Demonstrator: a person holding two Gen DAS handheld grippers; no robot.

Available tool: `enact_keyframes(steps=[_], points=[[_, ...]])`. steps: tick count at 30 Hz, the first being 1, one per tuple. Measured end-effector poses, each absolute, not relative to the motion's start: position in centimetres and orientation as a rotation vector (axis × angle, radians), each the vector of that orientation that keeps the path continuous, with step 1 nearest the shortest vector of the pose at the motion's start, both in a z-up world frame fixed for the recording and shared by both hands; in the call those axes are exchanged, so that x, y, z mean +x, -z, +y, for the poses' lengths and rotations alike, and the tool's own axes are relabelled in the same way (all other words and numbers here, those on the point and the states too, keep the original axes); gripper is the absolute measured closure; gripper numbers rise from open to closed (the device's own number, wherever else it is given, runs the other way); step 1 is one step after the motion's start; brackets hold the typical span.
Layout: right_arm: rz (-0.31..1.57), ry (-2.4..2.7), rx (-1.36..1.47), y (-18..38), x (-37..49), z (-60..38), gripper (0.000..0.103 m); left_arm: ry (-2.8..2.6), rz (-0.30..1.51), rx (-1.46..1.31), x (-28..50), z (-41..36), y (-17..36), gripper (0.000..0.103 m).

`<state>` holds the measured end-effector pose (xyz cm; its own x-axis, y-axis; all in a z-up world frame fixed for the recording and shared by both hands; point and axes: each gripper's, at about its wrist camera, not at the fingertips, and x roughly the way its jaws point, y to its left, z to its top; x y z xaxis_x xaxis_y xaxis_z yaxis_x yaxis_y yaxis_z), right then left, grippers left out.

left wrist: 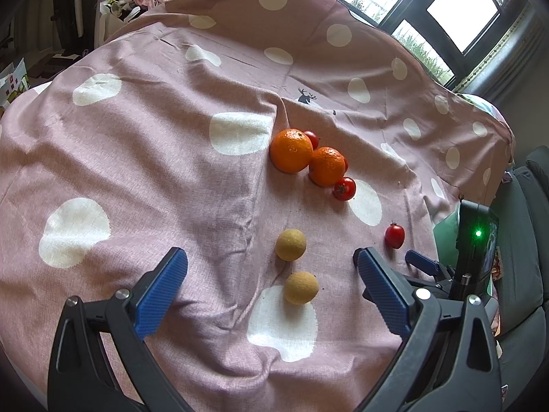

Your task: Organize fruits

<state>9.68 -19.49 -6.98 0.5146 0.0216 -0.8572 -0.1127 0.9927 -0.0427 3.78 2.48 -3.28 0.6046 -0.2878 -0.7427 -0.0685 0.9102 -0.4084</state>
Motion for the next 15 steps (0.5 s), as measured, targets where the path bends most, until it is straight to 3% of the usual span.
enact_keyframes(steps=[15], points=[[1.028,-0.081,-0.097,6.96,9.59,-19.51,0.001,0.133,0.922,-0.426,3.85,2.69,3.33,0.003]])
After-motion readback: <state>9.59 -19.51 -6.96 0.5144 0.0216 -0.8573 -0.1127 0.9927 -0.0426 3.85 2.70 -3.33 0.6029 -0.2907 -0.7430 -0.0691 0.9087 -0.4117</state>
